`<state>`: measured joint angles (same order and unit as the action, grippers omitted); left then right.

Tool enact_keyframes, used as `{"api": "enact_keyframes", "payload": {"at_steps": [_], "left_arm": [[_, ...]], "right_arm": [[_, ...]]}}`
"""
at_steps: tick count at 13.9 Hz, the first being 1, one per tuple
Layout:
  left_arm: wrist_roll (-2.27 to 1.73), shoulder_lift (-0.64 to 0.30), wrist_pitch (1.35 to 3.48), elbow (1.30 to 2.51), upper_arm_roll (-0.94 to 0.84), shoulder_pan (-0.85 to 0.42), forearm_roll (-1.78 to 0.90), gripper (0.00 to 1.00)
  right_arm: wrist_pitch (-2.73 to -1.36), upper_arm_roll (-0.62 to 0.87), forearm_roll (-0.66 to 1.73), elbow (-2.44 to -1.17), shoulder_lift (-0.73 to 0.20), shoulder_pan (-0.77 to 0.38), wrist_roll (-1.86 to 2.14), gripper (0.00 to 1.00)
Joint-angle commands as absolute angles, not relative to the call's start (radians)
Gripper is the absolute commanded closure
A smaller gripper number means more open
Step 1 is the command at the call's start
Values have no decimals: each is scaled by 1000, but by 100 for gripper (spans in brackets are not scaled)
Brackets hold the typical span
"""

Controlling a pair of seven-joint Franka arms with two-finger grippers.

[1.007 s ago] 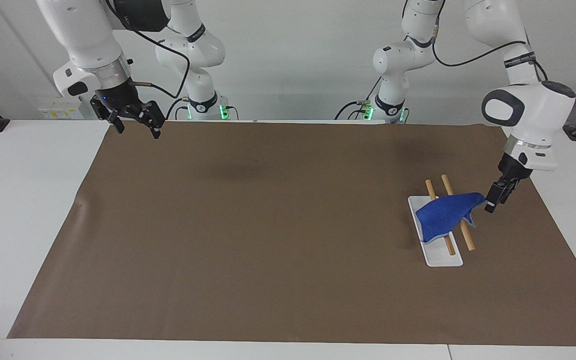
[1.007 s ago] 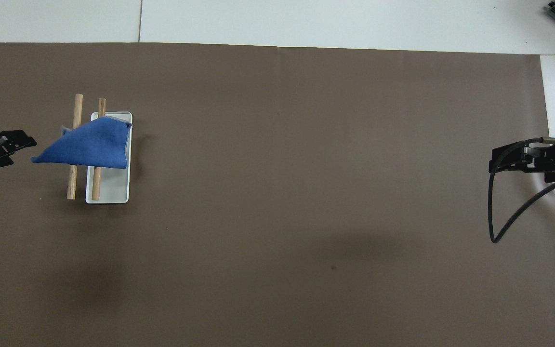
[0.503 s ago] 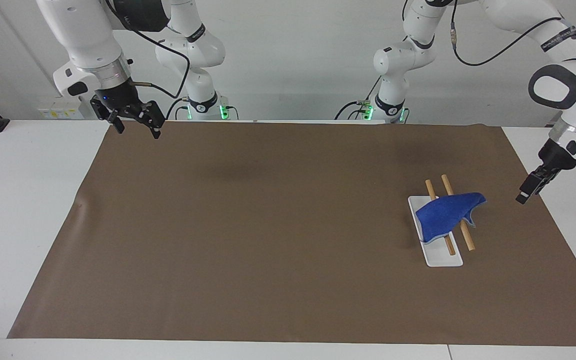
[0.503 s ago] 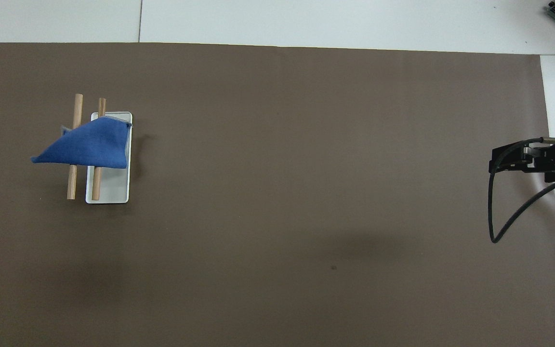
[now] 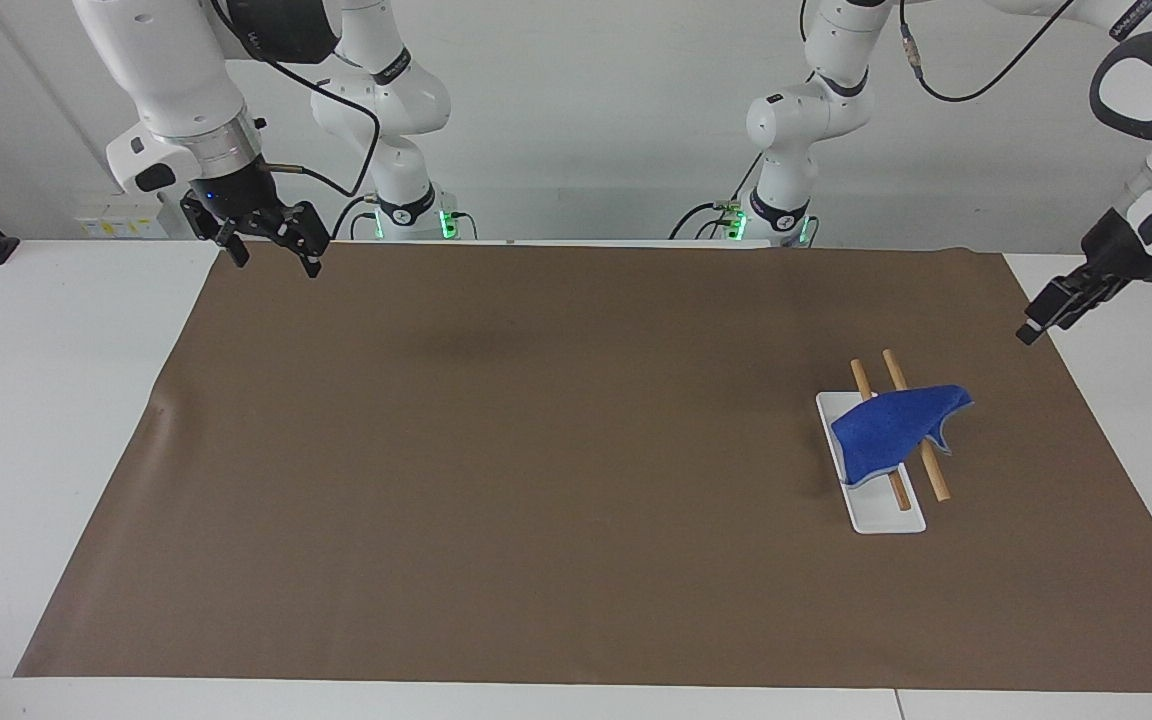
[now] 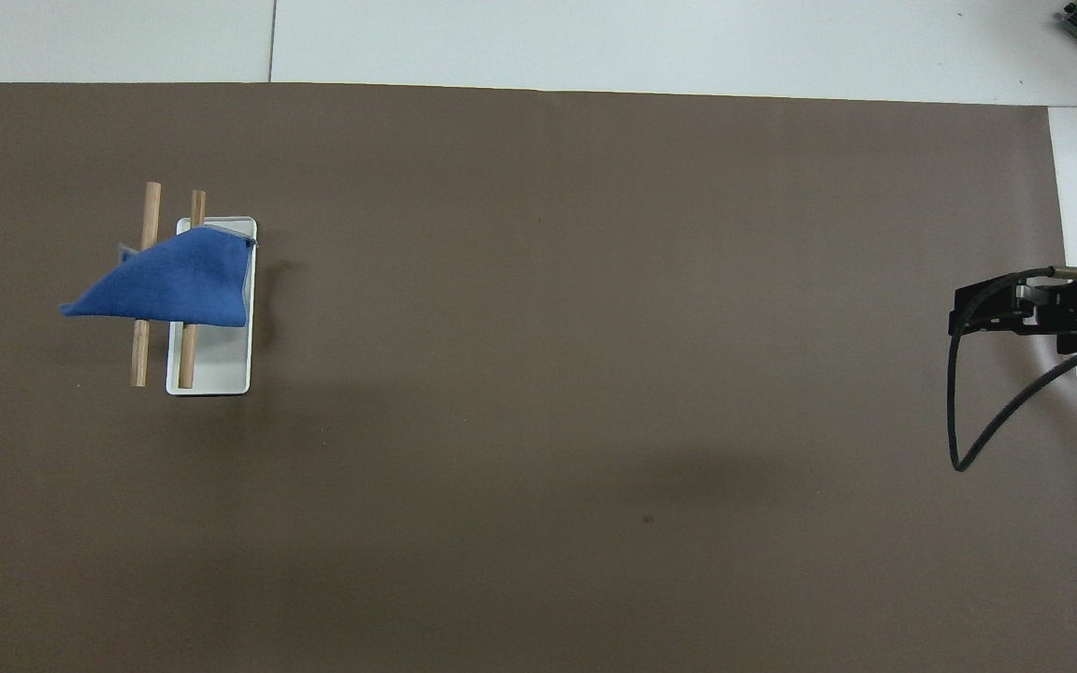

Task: Right arm passes towel to left arm to hang

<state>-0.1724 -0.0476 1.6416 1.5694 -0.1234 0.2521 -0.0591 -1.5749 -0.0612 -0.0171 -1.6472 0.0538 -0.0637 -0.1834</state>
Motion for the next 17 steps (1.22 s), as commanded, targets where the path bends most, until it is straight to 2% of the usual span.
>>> {"api": "enact_keyframes", "payload": {"at_steps": [1,4,6,17], "left_arm": [[-172,-37,1519,1537,-124,152,27,26],[-172,-11,1516,1557,-132,115,38,23],[-164,8,1525,1592,-130,129,38,0],[-172,8,1559,1589,-133,91,32,0]], "right_arm": [[-1565,-71,3,-1649,64,-66,-166,0],[-1565,-71,3,-1649,64,-66,-166,0],[-1565,-71,3,-1649,64,-66,-166,0],[-1563,-71,3,-1649,64,-66,-166,0]]}}
